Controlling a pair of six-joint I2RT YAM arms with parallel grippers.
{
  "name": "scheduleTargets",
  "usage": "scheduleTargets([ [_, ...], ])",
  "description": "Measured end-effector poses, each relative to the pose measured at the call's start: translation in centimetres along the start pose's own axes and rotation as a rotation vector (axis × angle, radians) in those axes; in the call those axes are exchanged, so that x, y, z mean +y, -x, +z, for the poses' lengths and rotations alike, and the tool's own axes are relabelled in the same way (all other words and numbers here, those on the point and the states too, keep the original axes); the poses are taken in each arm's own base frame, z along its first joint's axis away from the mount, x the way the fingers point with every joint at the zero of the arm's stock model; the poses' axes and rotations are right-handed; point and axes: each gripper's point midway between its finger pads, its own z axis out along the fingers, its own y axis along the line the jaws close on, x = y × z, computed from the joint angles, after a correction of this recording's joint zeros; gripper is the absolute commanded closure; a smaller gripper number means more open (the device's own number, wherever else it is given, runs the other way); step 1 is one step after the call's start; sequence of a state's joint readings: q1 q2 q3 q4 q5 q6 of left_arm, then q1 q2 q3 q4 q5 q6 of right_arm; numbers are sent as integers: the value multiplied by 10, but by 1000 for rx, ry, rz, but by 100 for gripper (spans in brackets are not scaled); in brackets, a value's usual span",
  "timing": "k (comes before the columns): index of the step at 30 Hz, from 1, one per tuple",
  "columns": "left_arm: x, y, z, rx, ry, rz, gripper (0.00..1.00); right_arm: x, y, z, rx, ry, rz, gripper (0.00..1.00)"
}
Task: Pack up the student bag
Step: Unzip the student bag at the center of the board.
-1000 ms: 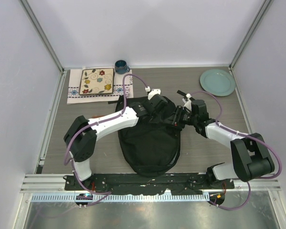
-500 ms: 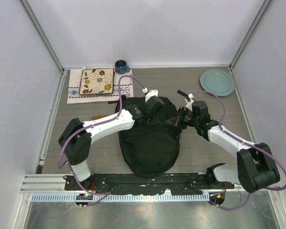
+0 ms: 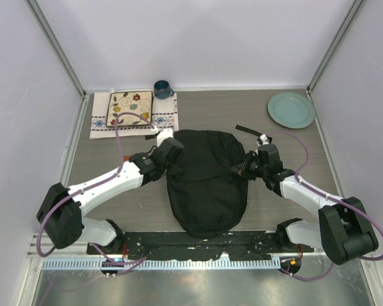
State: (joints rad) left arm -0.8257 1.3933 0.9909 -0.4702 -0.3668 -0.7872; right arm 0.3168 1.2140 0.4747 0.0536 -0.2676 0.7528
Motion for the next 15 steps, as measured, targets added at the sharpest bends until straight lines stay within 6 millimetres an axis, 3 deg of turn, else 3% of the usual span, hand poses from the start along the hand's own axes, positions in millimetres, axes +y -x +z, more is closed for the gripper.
scheduleTargets([
  [8,62,-5,-17,-32,110,-54,100,-5,5,-6,-50,-26,8,100],
  [9,66,-5,-19,-36,116,-61,92,-5,5,-6,-53,-26,8,100],
  [12,70,0,-24,-52,113,-76,53,-5,6,-8,-61,-20,7,100],
  [15,60,5,-26,-60,63,-91,31,-2,7,-10,-65,-9,5,100],
])
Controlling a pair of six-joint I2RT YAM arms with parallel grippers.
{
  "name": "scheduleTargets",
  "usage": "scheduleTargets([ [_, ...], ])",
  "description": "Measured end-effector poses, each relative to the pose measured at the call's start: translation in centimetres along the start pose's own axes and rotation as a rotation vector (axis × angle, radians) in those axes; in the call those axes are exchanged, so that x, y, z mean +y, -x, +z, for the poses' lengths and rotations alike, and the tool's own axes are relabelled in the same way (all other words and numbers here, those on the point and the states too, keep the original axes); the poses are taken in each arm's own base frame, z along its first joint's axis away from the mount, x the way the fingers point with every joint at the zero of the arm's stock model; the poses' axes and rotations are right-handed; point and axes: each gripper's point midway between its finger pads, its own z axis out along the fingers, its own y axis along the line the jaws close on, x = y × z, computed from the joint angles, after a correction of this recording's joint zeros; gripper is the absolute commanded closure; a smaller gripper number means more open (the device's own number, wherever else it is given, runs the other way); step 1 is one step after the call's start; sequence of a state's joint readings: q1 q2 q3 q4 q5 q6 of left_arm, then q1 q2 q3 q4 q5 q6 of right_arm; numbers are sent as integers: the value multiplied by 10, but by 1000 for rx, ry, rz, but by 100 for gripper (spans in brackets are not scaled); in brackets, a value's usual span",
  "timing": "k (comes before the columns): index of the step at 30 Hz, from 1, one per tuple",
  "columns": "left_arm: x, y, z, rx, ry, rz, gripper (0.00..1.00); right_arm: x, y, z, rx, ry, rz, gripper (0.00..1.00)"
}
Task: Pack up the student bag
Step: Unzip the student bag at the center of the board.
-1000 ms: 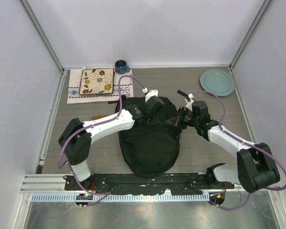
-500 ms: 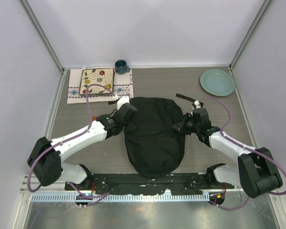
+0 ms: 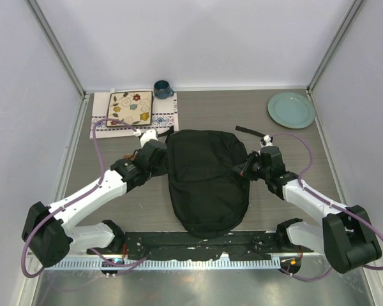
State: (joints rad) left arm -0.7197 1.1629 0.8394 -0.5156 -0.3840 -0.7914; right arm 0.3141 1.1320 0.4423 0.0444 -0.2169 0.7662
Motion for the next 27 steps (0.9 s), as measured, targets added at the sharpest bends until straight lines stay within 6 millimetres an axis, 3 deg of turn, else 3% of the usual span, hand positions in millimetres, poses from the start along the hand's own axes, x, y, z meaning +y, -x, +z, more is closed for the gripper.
scheduleTargets([
  [3,-28,10,-2,1,-85,-3,28,1,0,0,1,5,1,100],
  [5,-58,22,-3,-1,-137,15,27,1,0,0,1,10,1,100],
  [8,-133,43,0,-17,-258,47,27,2,-1,0,0,16,1,100],
  [10,-168,44,3,-19,-318,67,27,2,-1,-1,-3,20,3,100],
  [13,-202,29,12,9,-359,100,28,5,1,-4,-15,33,3,100],
  [15,-213,13,22,41,-364,123,29,7,2,-6,-23,41,3,100],
  [21,-216,-28,55,125,-303,164,32,11,4,-10,-36,59,3,100],
  [27,-230,-29,62,117,-280,175,40,12,4,-11,-34,65,4,100],
])
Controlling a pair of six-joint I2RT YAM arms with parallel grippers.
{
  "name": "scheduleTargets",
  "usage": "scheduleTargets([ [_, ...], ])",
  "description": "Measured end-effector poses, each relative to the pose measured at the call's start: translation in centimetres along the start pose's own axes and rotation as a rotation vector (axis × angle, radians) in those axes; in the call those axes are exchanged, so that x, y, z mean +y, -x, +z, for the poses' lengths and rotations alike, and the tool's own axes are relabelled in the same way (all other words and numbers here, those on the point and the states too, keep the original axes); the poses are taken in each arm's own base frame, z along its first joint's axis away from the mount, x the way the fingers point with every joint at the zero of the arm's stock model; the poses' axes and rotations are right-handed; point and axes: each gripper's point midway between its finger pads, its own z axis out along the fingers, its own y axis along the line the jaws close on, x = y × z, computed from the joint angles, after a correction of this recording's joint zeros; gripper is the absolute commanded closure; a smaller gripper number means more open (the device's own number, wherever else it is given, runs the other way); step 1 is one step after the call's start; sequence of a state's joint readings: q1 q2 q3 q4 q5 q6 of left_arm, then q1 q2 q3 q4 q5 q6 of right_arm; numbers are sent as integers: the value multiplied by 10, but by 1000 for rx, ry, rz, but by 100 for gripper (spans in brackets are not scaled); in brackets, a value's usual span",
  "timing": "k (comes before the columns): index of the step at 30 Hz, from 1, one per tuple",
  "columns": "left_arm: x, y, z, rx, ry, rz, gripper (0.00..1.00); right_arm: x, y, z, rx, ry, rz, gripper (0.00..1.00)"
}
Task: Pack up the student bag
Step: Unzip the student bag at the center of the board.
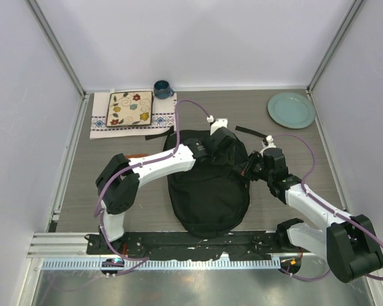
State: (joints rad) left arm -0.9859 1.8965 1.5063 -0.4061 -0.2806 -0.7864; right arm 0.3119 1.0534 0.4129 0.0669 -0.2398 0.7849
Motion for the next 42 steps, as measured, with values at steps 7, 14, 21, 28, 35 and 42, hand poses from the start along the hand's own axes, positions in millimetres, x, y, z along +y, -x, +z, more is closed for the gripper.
scheduleTargets([
  [7,-5,4,1,-7,11,0,54,1,-1,0,5,6,-1,100],
  [14,4,-5,7,14,53,9,50,1,-1,0,6,7,-1,100],
  [21,10,-12,12,31,78,25,62,2,-2,0,9,10,-1,100],
  [28,11,-18,16,45,86,48,81,2,-2,0,10,10,-1,99],
  [35,11,-19,15,48,86,53,100,3,-1,-1,7,13,-2,100],
  [42,12,-16,15,38,97,60,100,4,0,-3,0,19,-5,100],
])
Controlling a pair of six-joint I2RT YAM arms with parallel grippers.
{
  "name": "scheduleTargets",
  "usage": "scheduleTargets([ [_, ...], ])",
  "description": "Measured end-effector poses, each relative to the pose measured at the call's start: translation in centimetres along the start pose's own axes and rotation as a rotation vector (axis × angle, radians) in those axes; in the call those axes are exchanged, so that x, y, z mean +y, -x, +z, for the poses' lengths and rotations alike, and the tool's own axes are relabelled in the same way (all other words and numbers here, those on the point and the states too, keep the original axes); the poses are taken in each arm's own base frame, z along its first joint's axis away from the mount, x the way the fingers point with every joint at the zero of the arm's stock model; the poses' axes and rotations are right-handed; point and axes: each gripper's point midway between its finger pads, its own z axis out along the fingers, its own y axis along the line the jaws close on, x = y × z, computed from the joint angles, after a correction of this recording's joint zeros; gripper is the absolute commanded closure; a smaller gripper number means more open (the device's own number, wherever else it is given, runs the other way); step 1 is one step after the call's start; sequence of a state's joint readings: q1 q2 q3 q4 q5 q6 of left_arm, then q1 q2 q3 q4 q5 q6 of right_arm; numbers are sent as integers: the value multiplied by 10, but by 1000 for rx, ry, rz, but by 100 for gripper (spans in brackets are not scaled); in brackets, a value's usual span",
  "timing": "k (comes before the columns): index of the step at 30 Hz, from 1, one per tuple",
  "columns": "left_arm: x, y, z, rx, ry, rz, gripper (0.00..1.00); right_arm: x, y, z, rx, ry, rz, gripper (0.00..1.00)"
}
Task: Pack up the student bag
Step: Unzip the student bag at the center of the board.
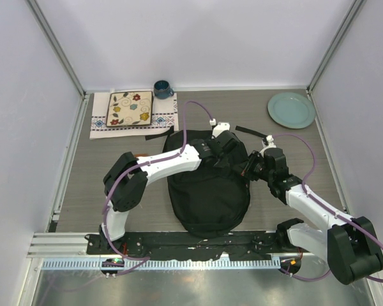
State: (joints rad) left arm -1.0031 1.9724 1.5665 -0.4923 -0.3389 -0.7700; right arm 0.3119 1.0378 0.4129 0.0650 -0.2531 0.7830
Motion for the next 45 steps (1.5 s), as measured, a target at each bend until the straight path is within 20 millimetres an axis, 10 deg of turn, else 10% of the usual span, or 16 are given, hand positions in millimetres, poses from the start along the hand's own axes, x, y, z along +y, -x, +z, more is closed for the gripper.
scheduleTargets([
  [16,54,-2,-27,-47,121,69,100,-3,0,0,-3,-16,0,100],
  [35,204,-12,-90,-108,354,-61,100,-10,-1,0,-2,-46,2,100],
  [45,212,-8,-97,-108,367,-69,28,-10,3,-6,27,-90,-59,48],
])
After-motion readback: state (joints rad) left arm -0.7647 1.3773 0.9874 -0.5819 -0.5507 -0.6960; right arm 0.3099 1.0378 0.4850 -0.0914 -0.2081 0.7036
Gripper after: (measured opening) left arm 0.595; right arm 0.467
